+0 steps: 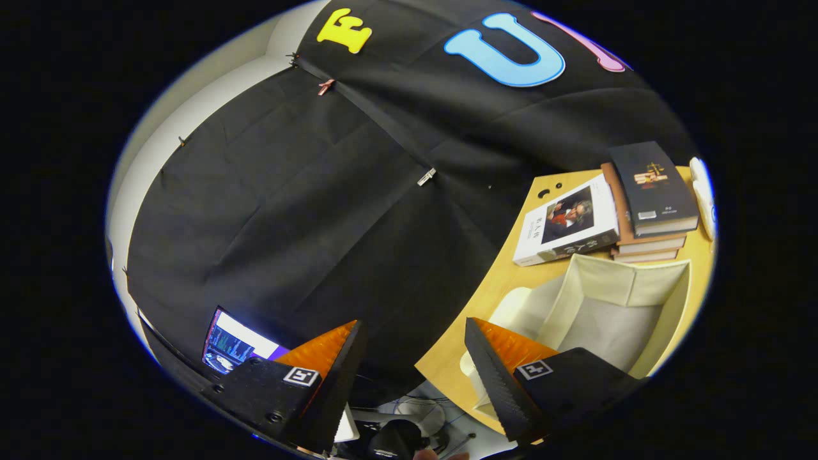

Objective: Open the storage box then place both shoes into the box .Put the left shoe in first, then the right shoe, with the right side of both shoes facing outward in a uniform manner.

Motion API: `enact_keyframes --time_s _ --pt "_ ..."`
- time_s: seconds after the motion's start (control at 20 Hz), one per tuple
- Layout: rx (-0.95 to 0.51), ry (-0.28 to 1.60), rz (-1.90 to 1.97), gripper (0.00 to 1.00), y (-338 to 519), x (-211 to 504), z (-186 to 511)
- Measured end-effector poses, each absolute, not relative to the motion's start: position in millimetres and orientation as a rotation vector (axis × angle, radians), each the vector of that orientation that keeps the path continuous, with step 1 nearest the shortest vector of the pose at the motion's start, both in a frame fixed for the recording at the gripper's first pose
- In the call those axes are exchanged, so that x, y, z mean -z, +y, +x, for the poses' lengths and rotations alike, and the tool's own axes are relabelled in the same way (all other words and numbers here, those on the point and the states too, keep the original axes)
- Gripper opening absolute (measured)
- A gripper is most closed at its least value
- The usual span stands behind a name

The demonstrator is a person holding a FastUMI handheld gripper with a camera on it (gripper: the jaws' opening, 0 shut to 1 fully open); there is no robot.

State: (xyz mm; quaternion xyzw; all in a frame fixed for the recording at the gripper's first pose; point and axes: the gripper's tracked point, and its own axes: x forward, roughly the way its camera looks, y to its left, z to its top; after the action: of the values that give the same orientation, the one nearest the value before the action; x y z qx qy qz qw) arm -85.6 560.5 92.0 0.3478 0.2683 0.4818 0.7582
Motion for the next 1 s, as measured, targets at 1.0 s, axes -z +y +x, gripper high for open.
enact_keyframes --time_s 1.0 --pt "-0.325 0.747 0.342 0.92 239 163 -108"
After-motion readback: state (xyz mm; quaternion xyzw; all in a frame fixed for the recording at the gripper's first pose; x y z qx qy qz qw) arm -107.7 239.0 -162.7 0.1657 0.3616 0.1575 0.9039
